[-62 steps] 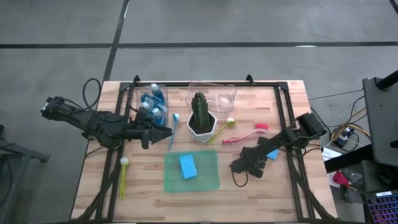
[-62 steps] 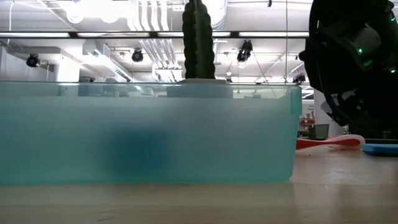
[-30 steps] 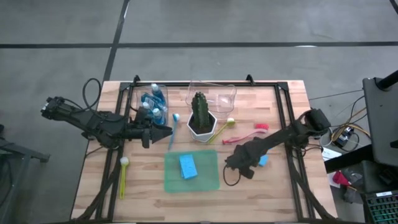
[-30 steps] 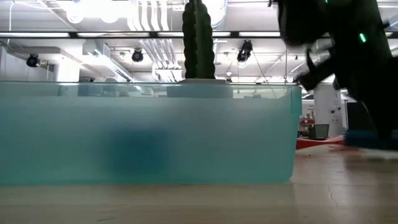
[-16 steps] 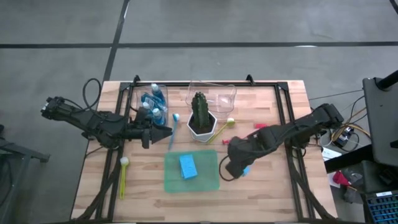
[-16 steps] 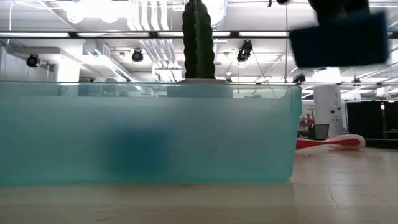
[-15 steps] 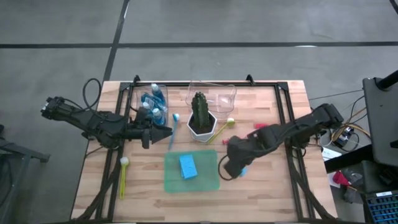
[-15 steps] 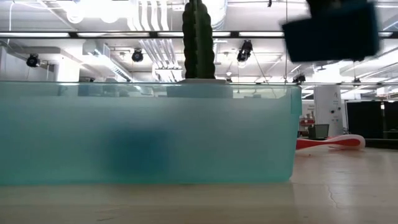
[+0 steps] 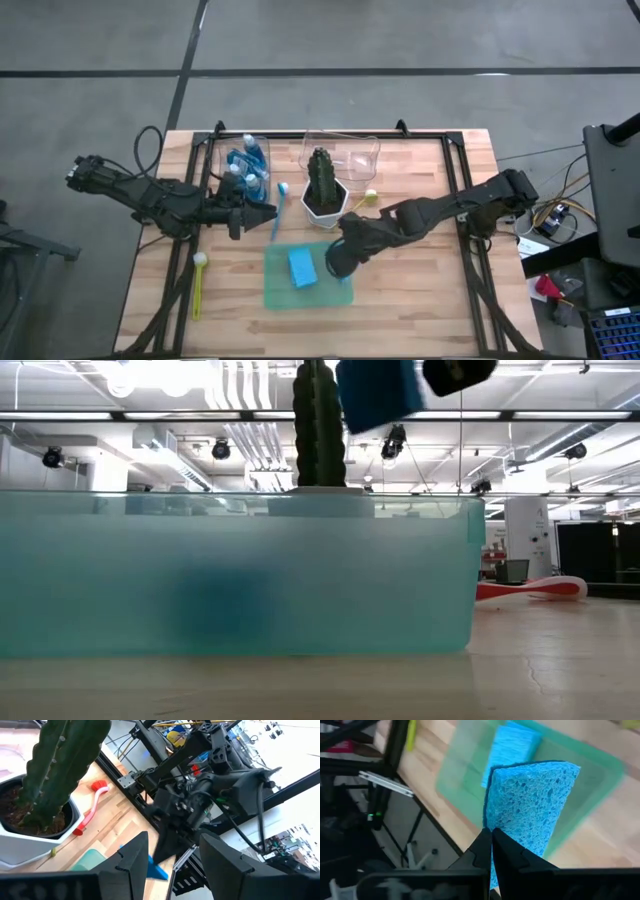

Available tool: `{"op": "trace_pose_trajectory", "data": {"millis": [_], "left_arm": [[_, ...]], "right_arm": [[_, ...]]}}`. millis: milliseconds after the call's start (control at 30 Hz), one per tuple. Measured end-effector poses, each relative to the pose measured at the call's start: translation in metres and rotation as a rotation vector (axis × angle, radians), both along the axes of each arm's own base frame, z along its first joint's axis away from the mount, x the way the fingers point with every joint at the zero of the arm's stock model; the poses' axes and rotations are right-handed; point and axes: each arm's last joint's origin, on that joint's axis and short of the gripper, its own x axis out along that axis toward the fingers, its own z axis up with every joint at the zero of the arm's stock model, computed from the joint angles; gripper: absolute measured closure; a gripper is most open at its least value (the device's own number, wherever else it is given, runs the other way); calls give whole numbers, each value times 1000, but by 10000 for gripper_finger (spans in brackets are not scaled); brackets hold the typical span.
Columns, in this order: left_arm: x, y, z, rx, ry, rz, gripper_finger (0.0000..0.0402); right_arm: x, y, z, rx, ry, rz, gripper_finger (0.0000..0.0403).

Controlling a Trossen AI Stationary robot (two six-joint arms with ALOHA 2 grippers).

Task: Pick & Place Kitchen Sink Supplies
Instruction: Put the blue sponge wipe into the green bin

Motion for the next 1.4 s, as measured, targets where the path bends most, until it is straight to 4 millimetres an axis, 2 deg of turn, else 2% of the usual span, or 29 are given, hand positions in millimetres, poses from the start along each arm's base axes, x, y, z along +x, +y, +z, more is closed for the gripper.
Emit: {"op": "trace_pose_trajectory", "data": {"millis": [200, 467, 667, 933, 1100, 1300, 1400], "left_arm": [[-1, 0, -2, -28, 15, 3, 234], [-1, -2, -3, -4, 35, -80, 234], [-2, -3, -10, -5, 109, -133, 234], [-3, -6, -11, -18, 124, -224, 234], [-3, -6, -11, -18, 124, -231, 234], [-4, -6, -10, -8, 122, -251, 234], [-5, -6, -10, -10, 120, -259, 234]], "right_arm": [[30, 11, -14, 60, -130, -7, 395], [55, 6, -56, 63, -36, -107, 395], [82, 5, -74, 35, -14, -100, 395], [111, -5, -74, -3, 151, -120, 395], [123, -6, -72, -20, 260, -110, 395], [142, -4, -76, -11, 241, -92, 395], [146, -5, -81, -18, 273, -94, 394]]}}
